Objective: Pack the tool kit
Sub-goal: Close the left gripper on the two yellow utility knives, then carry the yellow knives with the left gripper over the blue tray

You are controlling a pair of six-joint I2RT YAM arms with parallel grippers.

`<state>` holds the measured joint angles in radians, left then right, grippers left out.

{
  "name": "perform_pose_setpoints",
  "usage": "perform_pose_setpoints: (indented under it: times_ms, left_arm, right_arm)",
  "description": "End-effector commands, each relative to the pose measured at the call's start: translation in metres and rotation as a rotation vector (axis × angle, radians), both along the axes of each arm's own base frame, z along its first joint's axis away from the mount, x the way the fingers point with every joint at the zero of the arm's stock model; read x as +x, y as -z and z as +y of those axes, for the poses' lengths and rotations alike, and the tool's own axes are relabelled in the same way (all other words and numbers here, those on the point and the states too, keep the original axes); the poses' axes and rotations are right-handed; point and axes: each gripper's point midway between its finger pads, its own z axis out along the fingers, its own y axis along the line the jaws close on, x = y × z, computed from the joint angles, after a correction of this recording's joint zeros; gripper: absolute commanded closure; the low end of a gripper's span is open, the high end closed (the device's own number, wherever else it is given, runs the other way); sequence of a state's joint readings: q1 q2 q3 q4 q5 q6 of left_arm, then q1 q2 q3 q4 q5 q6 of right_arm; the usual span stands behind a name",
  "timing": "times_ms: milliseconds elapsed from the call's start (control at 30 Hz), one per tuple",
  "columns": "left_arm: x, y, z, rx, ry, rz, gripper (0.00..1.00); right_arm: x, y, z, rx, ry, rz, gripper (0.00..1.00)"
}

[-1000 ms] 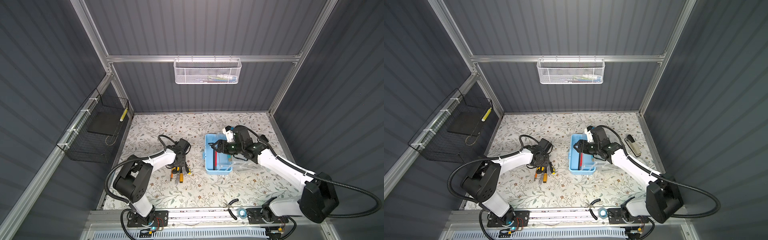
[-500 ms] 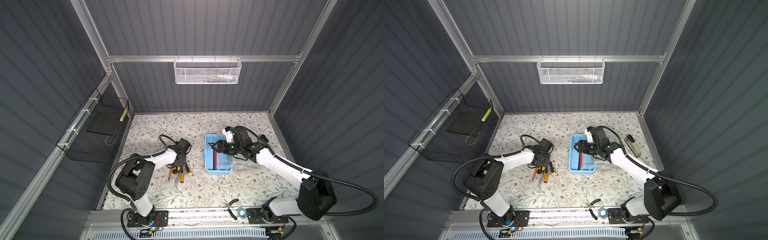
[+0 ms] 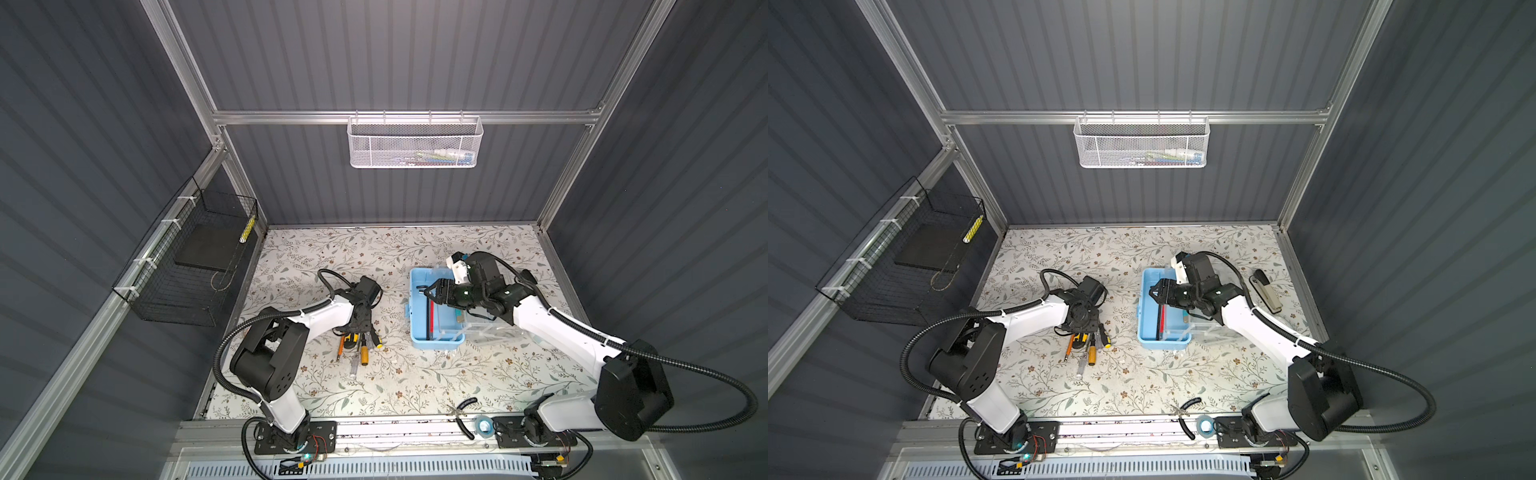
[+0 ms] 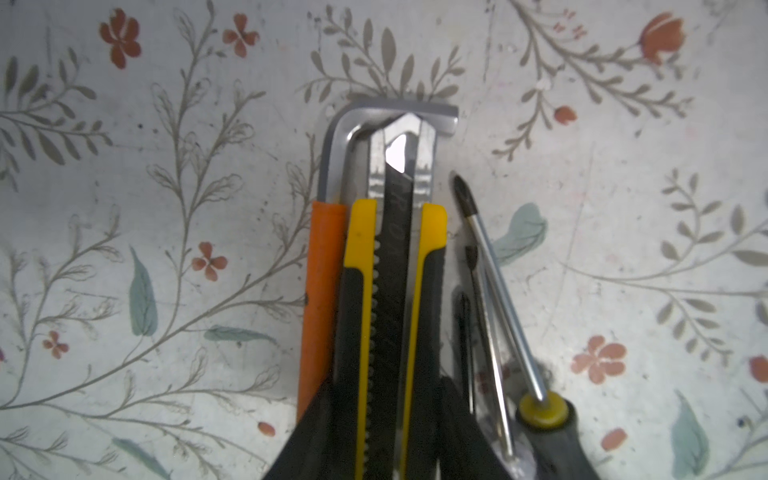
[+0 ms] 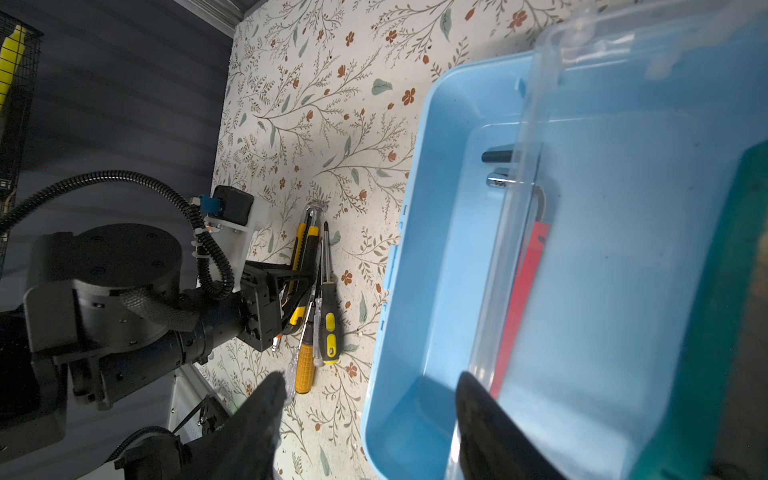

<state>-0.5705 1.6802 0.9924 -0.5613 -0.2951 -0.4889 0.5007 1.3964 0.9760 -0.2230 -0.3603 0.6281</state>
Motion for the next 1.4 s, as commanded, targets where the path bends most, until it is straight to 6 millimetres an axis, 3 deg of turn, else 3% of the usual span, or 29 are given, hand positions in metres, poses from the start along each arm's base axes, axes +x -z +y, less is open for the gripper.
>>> perform_pose_setpoints:
  times_ms: [0,167,267,500,733,800,833,1000,1367]
  left_arm:
    - [0.01,-0.042,-0.009,-0.05,0.012,-0.075,0.73]
    - [0.016,-0.084,-0.031,-0.175,0.031,-0.157,0.73]
    - [0.017,-0.11,-0.056,-0.229,0.076,-0.208,0.74]
    - [0.02,-0.167,-0.141,-0.454,0.202,-0.319,0.74]
    - [0.025,-0.199,-0.222,-0.683,0.296,-0.37,0.75]
    - [0.025,-0.195,-0.239,-0.726,0.308,-0.357,0.74]
    - [0.028,-0.205,-0.25,-0.764,0.317,-0.367,0.74]
    - [0.03,-0.191,-0.278,-0.832,0.326,-0.32,0.73]
    - [0.03,-0.151,-0.305,-0.849,0.313,-0.233,0.73]
  right_arm:
    - [0.0,-0.005,0.0,0.023,-0.001,-0.008,0.34]
    - [0.001,-0.016,-0.004,0.038,0.011,-0.026,0.34]
    - [0.003,-0.021,-0.01,0.044,0.025,-0.038,0.34]
    - [0.004,-0.055,-0.044,0.046,0.106,-0.128,0.34]
    - [-0.002,-0.095,-0.083,0.042,0.204,-0.252,0.33]
    - [-0.004,-0.1,-0.088,0.043,0.213,-0.267,0.33]
    - [-0.004,-0.1,-0.09,0.041,0.217,-0.267,0.33]
    - [-0.006,-0.096,-0.093,0.044,0.219,-0.256,0.33]
    - [-0.007,-0.081,-0.094,0.04,0.221,-0.221,0.33]
